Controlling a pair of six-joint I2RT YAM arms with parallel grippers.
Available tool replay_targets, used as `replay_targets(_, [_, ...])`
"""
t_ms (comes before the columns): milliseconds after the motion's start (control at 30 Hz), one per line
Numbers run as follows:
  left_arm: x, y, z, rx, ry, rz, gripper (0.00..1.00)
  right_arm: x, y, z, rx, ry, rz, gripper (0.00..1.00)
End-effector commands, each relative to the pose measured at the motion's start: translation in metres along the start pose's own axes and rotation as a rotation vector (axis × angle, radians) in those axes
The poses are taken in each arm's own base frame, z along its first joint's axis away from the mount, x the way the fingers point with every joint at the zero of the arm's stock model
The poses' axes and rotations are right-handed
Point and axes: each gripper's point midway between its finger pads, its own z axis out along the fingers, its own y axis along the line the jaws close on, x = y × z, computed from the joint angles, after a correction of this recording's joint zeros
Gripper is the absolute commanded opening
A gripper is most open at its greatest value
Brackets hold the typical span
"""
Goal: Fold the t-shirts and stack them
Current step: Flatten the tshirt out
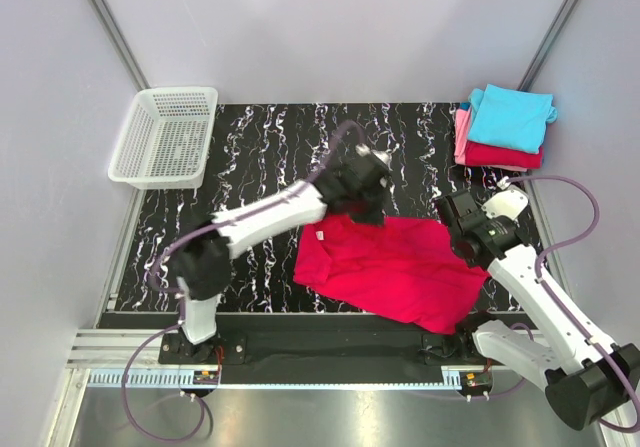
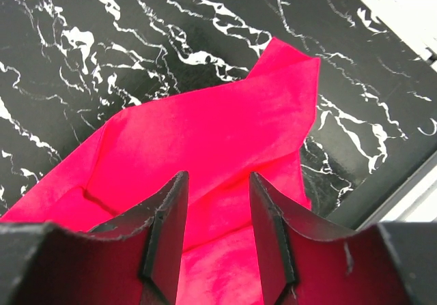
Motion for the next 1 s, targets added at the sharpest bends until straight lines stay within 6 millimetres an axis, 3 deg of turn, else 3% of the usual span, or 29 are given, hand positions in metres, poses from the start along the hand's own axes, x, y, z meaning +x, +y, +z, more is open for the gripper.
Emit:
replay_targets(0, [-0.065,0.044,-0.084,-0.035,-0.235,-0.114,0.0,0.0,0.01,0.002,-0.027,0.006,0.013,0.48])
replay_targets(233, [-0.097,0.132,-0.145,-0.167,-0.411,-0.274,0.0,0.0,0.019,0.005,-0.05,0.015,0.008,0.5])
replay_targets(400, [-0.104,0.194,-0.165,-0.298,-0.483,-0.406,0.0,-0.004,0.03,0.005,-0.083,0.029,-0.005,0.61])
replay_targets(500, [-0.107,0.222,-0.178,-0.346,-0.526,-0.481,0.0,-0.001,0.041,0.008,-0.119,0.052,-0.007,0.64])
replay_targets(633, [-0.113,0.247,-0.196,-0.369,-0.57,-0.548,0.0,0.009,0.055,0.019,-0.152,0.119,-0.019,0.62])
replay_targets(767, [-0.117,0.272,-0.23,-0.417,-0.654,-0.598,0.0,0.027,0.069,0.026,-0.195,0.217,-0.043,0.58])
replay_targets(867, [-0.116,0.297,-0.256,-0.471,-0.712,-0.639,0.0,0.044,0.081,0.023,-0.26,0.295,-0.044,0.52])
replay_targets(967, [-0.114,0.309,-0.266,-0.511,-0.73,-0.653,0.0,0.063,0.088,0.018,-0.329,0.363,-0.04,0.49])
